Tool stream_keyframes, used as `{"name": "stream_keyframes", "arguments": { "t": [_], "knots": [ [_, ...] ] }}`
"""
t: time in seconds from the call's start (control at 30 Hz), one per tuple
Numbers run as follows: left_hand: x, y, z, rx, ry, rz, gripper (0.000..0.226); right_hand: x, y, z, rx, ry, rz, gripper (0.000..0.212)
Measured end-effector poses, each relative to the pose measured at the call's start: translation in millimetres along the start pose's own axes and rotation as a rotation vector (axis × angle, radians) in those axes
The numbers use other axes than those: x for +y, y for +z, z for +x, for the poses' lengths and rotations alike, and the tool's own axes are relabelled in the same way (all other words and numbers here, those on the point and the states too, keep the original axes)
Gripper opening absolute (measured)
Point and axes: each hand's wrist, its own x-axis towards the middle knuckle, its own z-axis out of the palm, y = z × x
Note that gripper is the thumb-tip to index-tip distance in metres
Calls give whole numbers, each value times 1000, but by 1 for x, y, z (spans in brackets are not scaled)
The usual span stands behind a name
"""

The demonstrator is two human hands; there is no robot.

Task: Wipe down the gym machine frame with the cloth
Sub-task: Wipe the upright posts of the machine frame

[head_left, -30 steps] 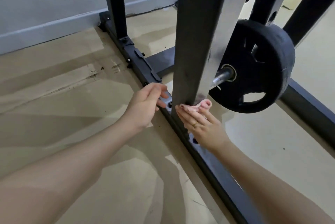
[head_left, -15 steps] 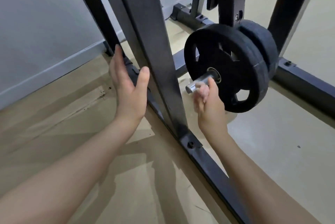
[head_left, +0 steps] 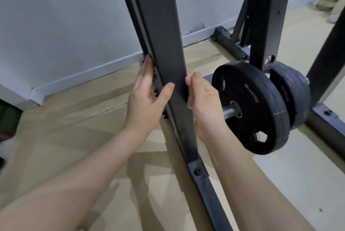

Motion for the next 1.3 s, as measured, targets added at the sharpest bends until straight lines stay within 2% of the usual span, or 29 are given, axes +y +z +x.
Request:
{"name": "stream_keyframes", "arguments": {
  "t": [0.13,0.17,0.23,0.27,0.4,0.5,0.6,0.7,0.77,0.87,0.97,1.1,1.23,1.3],
  "knots": [
    [3,-3,-1,-8,-32,-43,70,1,-24,-13,-266,173,56,57],
    [3,-4,0,-6,-30,-46,68,-6,-33,-15,-351,176,102,50],
    [2,-5,1,-6,-38,-78,66,-25,-37,-15,-424,148,119,16],
    [2,-6,2,-9,-40,-100,66,-35,-33,-12,-431,115,83,7],
    [7,-7,4,-17,-24,-149,66,-49,-6,-7,-357,-122,-110,50],
    [14,-14,11,-1,-24,-238,76,-38,4,-21,-269,-137,-278,58],
    [27,-25,24,3,32,-225,90,-50,10,-20,-249,-173,-308,55],
    [40,-35,39,-25,133,-231,84,-66,18,-13,-233,-267,-287,56],
    [39,-39,47,-56,150,-232,81,-64,17,-15,-205,-247,-218,54],
    [36,-41,51,-82,131,-200,83,-63,13,-23,-126,-132,-154,61],
    [37,-42,52,-86,142,-219,86,-89,18,-12,-101,-125,-201,44],
    [37,-50,57,-95,151,-167,100,-123,28,2,-136,-289,-153,38],
    [44,-65,66,-98,188,-114,101,-97,36,-16,-35,-169,-255,26],
    [56,-71,74,-84,214,-131,97,-103,39,-15,-3,-204,-270,28]
  ]
}}
